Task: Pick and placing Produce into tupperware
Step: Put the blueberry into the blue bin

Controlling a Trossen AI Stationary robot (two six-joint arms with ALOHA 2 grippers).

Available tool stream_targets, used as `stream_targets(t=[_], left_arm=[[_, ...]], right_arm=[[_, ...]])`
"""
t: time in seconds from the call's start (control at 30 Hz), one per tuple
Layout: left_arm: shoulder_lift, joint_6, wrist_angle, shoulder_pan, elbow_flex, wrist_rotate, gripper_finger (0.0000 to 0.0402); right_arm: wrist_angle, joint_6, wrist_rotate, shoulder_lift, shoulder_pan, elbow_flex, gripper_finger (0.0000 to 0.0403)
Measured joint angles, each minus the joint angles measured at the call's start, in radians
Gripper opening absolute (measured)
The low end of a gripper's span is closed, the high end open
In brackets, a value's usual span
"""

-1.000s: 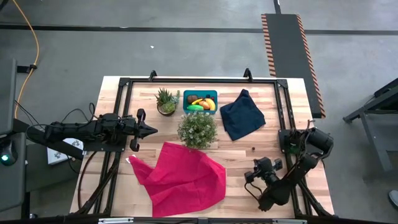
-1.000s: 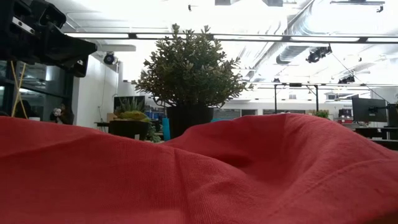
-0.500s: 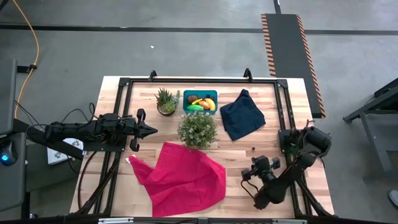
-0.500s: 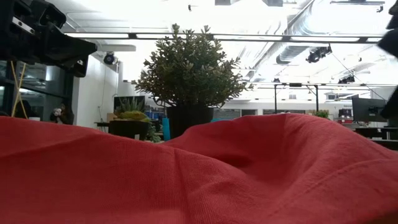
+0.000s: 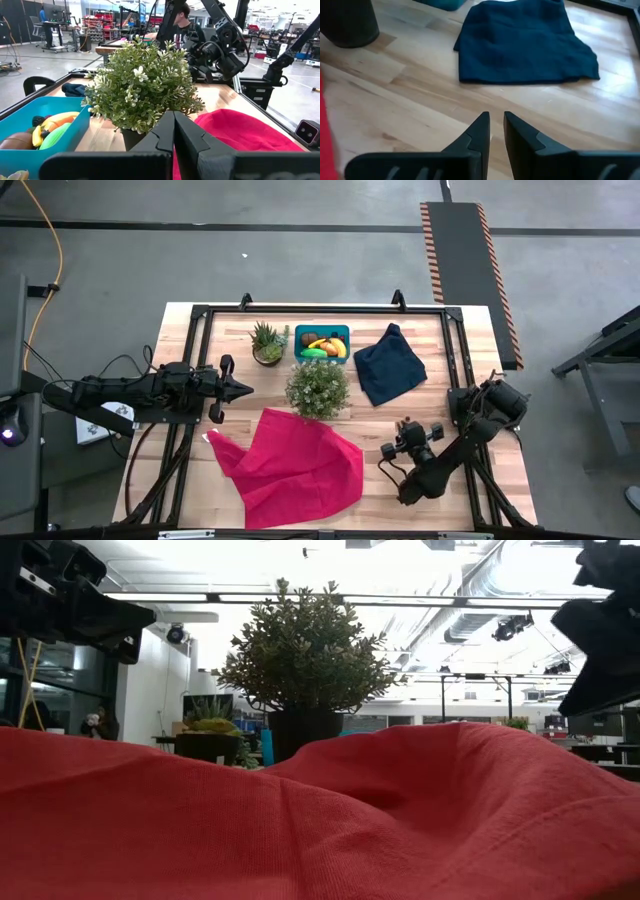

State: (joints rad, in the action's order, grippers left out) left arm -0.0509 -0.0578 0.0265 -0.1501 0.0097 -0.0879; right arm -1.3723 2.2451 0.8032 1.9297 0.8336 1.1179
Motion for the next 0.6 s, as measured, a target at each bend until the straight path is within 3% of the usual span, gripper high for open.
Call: stream_targets(t=[0.3,0.6], left_arm=[[0.0,0.0,0.0,0.0,0.0,0.0,0.0001],[0.0,0.0,0.0,0.0,0.0,0.0,0.0001]], right_arm=[[0.0,-0.052,0.005,0.0,-0.059,0.0,0.0048],[0.025,0.001,-0.11,0.0,-0.148,0.0,0.0048]])
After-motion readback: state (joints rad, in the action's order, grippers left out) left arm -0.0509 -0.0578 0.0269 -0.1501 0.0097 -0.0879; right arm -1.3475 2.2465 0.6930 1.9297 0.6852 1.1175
